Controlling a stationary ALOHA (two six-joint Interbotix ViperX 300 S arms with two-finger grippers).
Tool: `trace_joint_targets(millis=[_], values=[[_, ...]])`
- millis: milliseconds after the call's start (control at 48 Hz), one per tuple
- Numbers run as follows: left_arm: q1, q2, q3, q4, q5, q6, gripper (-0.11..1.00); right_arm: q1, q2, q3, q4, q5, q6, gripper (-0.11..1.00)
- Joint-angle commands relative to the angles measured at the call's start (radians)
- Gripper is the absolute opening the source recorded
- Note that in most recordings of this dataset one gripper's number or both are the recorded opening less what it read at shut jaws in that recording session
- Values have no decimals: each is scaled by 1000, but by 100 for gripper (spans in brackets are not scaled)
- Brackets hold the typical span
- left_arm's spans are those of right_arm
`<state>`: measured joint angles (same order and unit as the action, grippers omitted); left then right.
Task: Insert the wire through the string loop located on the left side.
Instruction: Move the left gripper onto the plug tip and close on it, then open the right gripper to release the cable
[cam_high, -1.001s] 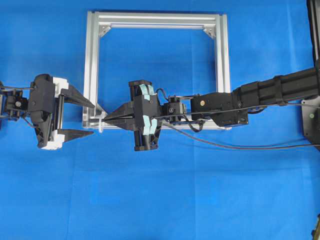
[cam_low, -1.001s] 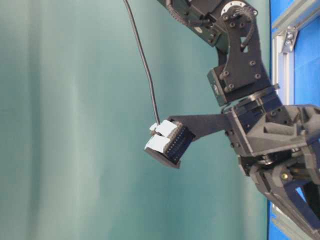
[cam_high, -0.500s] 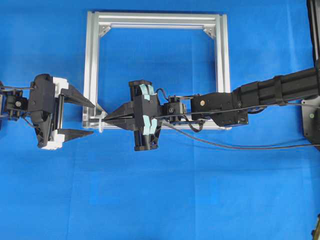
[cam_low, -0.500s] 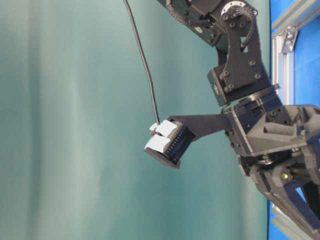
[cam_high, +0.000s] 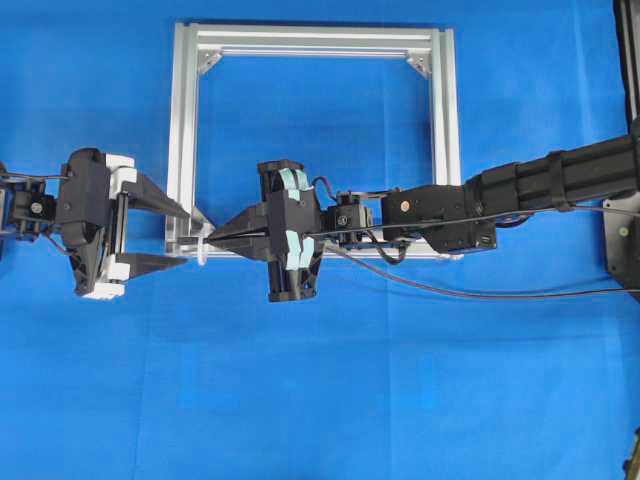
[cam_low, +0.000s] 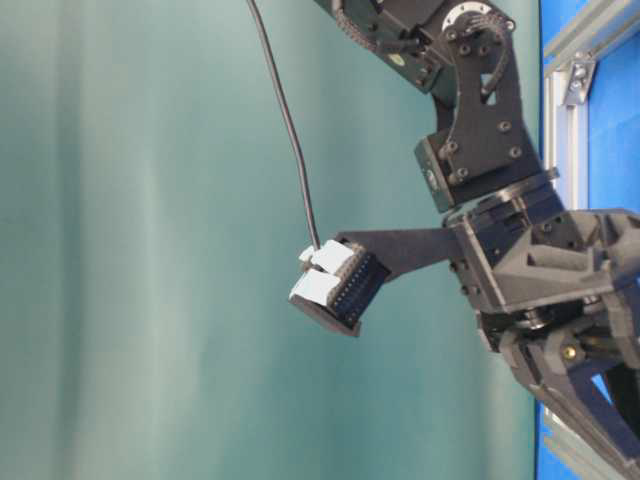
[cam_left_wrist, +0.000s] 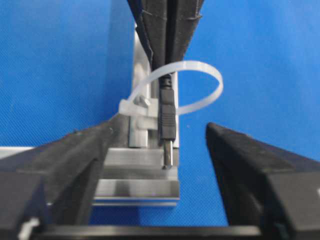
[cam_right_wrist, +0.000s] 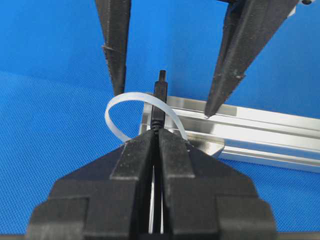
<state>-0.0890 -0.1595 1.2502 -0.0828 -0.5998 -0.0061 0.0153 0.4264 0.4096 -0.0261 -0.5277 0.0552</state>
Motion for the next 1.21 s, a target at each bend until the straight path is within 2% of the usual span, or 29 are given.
trace_joint_targets(millis=[0,146,188,209,688,751,813,1001,1043,1084,1188], values=[[3,-5,-14,3,3,2,61,-2,-20,-18,2,-3,2,1],[3,-5,-15,3,12,-2,20,-2,-20,-18,0,-3,2,1],[3,-5,-15,3,12,-2,9,-2,-20,-18,0,-3,2,1],[3,-5,-15,2,12,-2,8,-2,-20,-18,2,-3,2,1],[3,-5,-15,3,12,-2,8,-2,-20,-18,2,2,3,2],[3,-5,-15,3,12,-2,8,-2,-20,-18,3,5,5,9],[3,-6,-14,3,12,-2,8,-2,-21,-17,3,8,8,22],[3,-6,-11,3,12,0,8,-2,-23,-12,6,35,8,80],[3,-8,-11,3,12,0,8,-2,-25,-14,8,37,8,89],[3,-8,-11,2,12,0,8,-2,-26,-12,11,37,8,95],[3,-11,-8,3,12,0,8,-2,-26,-12,14,38,8,93]])
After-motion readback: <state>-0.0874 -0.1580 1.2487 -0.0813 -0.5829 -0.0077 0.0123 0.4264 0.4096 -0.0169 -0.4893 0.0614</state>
